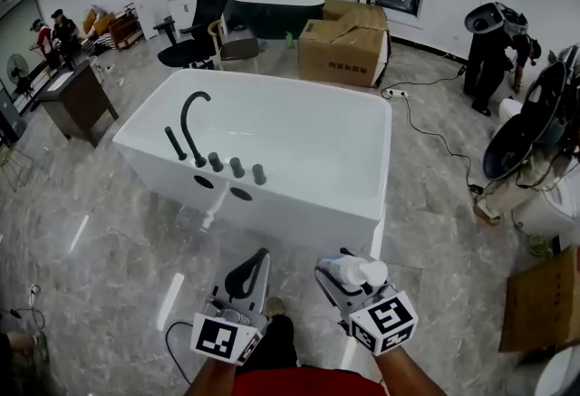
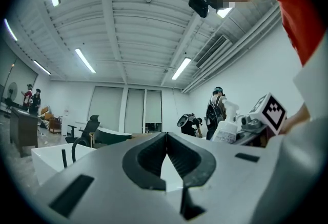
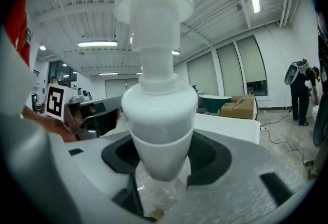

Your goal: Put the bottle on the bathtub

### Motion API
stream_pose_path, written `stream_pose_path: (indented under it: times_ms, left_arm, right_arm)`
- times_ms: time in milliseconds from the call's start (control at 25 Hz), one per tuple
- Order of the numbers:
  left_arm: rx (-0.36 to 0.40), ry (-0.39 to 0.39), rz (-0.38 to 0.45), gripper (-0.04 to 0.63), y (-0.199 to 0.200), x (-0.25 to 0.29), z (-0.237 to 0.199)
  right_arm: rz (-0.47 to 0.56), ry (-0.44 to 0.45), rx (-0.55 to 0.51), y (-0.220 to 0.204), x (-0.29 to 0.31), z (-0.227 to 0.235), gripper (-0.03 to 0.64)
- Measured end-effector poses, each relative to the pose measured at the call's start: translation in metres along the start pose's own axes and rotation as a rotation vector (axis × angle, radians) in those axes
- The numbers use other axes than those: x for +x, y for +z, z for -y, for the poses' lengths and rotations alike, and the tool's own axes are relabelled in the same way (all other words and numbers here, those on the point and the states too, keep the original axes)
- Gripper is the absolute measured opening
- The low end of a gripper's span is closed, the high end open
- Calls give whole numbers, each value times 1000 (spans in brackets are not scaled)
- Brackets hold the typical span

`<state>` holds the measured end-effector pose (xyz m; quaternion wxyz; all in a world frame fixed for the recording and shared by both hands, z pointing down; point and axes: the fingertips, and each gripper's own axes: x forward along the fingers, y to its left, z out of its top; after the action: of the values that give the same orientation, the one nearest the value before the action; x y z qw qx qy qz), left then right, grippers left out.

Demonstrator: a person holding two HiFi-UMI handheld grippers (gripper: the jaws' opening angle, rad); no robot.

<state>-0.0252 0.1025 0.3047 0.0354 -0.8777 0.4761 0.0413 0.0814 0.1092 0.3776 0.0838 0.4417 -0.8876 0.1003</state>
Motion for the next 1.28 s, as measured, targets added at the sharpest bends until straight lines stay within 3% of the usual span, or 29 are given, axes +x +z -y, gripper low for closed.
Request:
stream_pose_path:
  times_ms: [280,480,680,1280]
  left_arm:
    - [-11,-54,-44,11,-26,72,-98]
    - [-17,-93,-76,11,-55,120,-142]
    - [-36,-77,-72,11,-71,155,-171]
    - [-61,64,-207,11,-180,211,-223]
  right_arm:
    - [-39,-61,3,13,119,40,245]
    - [-61,-115,-16,14,181,72,245]
    - [-115,-134,-45,5,226,102,245]
    - [-281,-91,-51,-118,349,176,245]
